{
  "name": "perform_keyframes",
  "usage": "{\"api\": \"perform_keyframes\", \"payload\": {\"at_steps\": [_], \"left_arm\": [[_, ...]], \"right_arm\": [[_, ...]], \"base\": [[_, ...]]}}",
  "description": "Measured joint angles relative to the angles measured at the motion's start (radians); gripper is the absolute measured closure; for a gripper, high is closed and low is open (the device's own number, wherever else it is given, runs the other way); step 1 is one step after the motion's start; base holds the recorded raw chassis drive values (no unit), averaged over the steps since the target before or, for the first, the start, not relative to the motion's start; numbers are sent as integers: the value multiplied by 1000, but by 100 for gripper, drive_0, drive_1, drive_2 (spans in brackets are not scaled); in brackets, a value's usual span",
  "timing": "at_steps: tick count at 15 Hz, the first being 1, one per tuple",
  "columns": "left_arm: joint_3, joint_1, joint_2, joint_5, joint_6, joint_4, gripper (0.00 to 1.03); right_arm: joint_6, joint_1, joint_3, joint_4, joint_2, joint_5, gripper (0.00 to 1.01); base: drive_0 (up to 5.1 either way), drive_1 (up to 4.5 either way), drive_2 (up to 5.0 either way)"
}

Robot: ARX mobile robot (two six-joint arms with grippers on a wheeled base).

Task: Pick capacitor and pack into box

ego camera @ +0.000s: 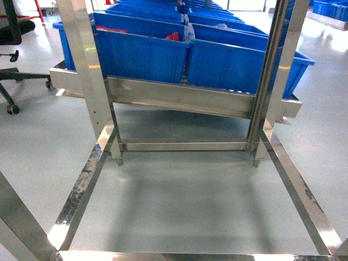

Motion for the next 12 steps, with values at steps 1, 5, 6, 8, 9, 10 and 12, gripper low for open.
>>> {"api": "perform_keyframes", "payload": {"at_steps": [1, 5, 6, 8, 9, 10, 12], "left_arm": [[0, 0, 0, 0, 0, 0, 5], [0, 0, 0, 0, 0, 0, 5], [0, 0, 0, 0, 0, 0, 5], [0, 0, 0, 0, 0, 0, 5], [0, 0, 0, 0, 0, 0, 5], [0, 0, 0, 0, 0, 0, 5], [0, 0, 0, 0, 0, 0, 5]], "right_arm": [[0, 0, 0, 0, 0, 0, 3], [0, 0, 0, 0, 0, 0, 3], [0, 0, 0, 0, 0, 0, 3], [0, 0, 0, 0, 0, 0, 3], [0, 0, 0, 0, 0, 0, 3], [0, 0, 0, 0, 0, 0, 3], [0, 0, 0, 0, 0, 0, 3]], "base": [[0, 0, 0], [0, 0, 0], [0, 0, 0], [0, 0, 0], [0, 0, 0], [0, 0, 0], [0, 0, 0]]}}
